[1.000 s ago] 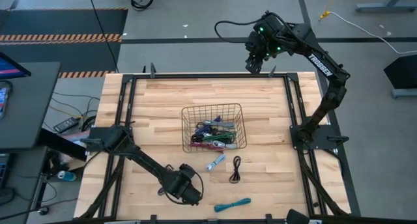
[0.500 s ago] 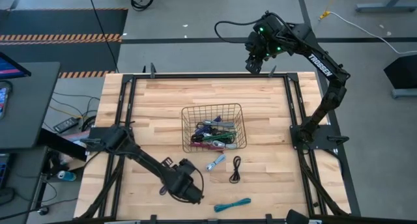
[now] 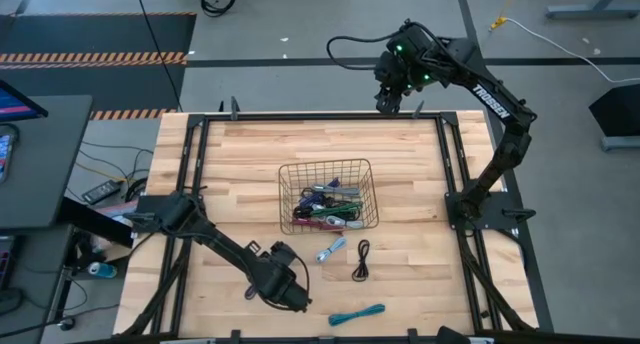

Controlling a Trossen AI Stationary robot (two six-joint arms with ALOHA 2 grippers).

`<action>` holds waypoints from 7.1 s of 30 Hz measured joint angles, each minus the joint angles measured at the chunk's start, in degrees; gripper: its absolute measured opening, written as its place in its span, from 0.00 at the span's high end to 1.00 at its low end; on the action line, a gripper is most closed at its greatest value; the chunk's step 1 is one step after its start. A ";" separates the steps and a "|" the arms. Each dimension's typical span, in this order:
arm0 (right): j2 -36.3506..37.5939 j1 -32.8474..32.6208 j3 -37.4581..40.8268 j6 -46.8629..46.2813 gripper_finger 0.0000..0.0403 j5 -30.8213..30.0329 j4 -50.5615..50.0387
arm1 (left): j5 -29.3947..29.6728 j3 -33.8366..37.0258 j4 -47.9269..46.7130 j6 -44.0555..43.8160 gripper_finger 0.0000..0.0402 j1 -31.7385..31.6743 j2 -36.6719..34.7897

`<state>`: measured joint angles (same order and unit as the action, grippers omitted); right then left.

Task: Pick and place USB-C Cables
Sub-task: Put the blue patterned charger cable into the gold wire basket, then adjust the gold wire basket

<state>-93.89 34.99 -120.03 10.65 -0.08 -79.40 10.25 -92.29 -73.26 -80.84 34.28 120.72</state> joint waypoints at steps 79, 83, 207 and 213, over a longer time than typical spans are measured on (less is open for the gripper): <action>0.00 -0.76 0.01 3.43 0.54 -0.04 0.26 | -10.29 -1.42 4.16 -5.55 0.99 -0.37 3.37; 0.00 -0.76 0.02 3.42 0.54 -0.04 0.57 | -6.99 -9.35 -0.40 -5.53 0.99 -0.24 2.55; 2.90 8.98 0.00 -6.12 0.54 8.54 -9.74 | 11.71 -40.09 -16.87 23.84 0.68 -12.52 11.51; 3.89 3.67 2.05 -10.97 0.54 12.03 -10.58 | 16.02 -40.09 -16.78 23.51 0.68 -12.89 9.95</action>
<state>-90.00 38.66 -117.97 -0.31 11.95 -89.98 26.27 -132.38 -90.04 -57.32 21.40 130.66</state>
